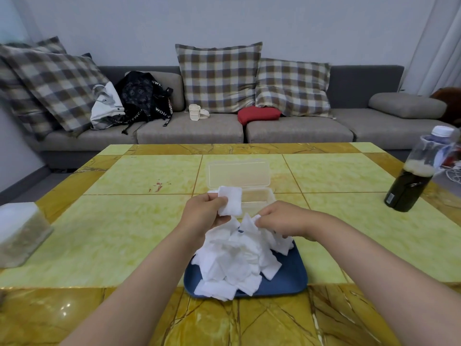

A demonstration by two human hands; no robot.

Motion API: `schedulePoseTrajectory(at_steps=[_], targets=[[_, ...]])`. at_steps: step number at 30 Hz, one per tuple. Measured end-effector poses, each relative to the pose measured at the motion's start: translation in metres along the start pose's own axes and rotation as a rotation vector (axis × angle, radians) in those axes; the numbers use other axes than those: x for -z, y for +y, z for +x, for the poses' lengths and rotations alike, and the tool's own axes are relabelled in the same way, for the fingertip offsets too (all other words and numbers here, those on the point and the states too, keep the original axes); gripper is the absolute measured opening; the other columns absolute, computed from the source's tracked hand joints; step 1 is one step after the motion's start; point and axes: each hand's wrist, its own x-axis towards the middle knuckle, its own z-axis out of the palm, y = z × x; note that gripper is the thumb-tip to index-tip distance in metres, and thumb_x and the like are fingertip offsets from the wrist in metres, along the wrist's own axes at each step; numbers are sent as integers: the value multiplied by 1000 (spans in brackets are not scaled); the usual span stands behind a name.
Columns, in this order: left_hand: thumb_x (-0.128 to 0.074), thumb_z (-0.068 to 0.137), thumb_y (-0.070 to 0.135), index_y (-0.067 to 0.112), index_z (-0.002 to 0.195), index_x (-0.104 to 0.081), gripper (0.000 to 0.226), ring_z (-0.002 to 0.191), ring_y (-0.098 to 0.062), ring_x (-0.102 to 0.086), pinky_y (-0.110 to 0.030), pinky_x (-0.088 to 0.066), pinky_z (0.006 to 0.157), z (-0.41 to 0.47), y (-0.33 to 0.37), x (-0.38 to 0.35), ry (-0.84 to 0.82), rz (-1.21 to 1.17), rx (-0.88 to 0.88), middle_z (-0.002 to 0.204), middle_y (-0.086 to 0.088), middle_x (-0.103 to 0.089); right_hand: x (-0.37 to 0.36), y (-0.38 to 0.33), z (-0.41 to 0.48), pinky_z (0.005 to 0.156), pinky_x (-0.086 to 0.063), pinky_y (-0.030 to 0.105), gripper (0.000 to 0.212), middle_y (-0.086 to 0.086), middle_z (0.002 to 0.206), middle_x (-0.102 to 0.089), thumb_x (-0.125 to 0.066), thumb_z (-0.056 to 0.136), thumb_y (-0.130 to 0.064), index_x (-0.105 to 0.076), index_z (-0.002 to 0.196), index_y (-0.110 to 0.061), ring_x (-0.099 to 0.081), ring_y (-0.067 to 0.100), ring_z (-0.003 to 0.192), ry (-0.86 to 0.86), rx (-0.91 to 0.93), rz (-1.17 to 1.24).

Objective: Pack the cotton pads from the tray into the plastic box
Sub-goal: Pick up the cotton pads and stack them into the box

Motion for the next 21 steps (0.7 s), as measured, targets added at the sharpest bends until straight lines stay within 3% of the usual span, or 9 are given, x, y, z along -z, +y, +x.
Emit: schedulePoseTrajectory(at_steps=[4, 8, 12, 15, 17, 21], targets=[[-64, 95, 14, 3, 105, -68, 16, 94, -30, -73, -27, -62, 74, -1, 3, 2, 27, -11, -5, 105, -14, -72, 8, -2, 5, 59, -30, 32, 31, 0, 65, -31, -52, 94, -19, -31, 70, -16, -28, 19, 60, 62, -28, 176], [-62, 96, 16, 5, 102, -68, 15, 80, -23, -66, -25, -59, 70, -2, 4, 4, 54, -5, -37, 97, -9, -69, 9, 0, 7, 63, -48, 33, 21, 12, 78, -56, -56, 98, -20, -55, 81, -7, -52, 24, 69, 79, -1, 246], [-61, 96, 17, 3, 101, -67, 16, 70, -21, -61, -28, -57, 73, -1, 5, 3, 70, -18, -41, 89, -7, -66, 10, 1, 10, 56, -53, 28, 33, 16, 92, -65, -59, 99, -21, -64, 104, 12, -63, 26, 76, 132, 39, 439], [-61, 95, 17, 4, 98, -65, 15, 66, -22, -62, -33, -55, 78, -1, 5, 4, 70, -14, -53, 90, -10, -68, 9, -4, 5, 55, -53, 26, 23, 12, 88, -73, -62, 99, -20, -73, 103, -1, -67, 20, 69, 129, 87, 536], [-63, 95, 16, 5, 101, -69, 14, 73, -23, -67, -33, -59, 85, -2, 5, 4, 54, -25, -57, 96, -11, -72, 9, -7, 4, 60, -56, 29, 20, 10, 90, -75, -64, 98, -19, -75, 106, -5, -69, 20, 72, 118, 109, 617], [-67, 94, 14, 7, 102, -73, 12, 84, -20, -72, -26, -61, 74, -6, 5, -1, -85, -93, 12, 103, -13, -75, 7, -18, 6, 65, -60, 34, 18, 13, 96, -76, -65, 97, -15, -73, 108, -3, -72, 22, 77, 171, 132, 824]])
